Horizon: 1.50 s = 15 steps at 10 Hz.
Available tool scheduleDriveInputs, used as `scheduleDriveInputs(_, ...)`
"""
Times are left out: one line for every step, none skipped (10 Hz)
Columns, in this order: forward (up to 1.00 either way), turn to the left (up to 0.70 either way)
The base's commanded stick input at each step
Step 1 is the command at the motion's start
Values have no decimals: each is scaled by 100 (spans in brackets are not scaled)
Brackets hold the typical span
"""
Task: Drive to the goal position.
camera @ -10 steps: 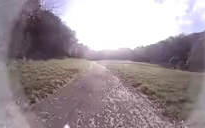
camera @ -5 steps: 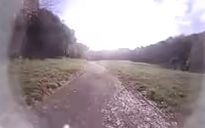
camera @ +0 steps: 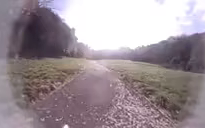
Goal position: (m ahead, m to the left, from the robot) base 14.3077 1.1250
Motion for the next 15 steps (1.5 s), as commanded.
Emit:
scheduleDriveInputs(70, 0)
scheduleDriveInputs(70, 0)
scheduleDriveInputs(70, 0)
scheduleDriveInputs(70, 0)
scheduleDriveInputs(70, 0)
scheduleDriveInputs(70, 0)
scheduleDriveInputs(70, 0)
scheduleDriveInputs(70, 0)
scheduleDriveInputs(70, 0)
scheduleDriveInputs(70, 0)
scheduleDriveInputs(70, 11)
scheduleDriveInputs(70, 13)
scheduleDriveInputs(70, 4)
scheduleDriveInputs(70, 2)
scheduleDriveInputs(70, 1)
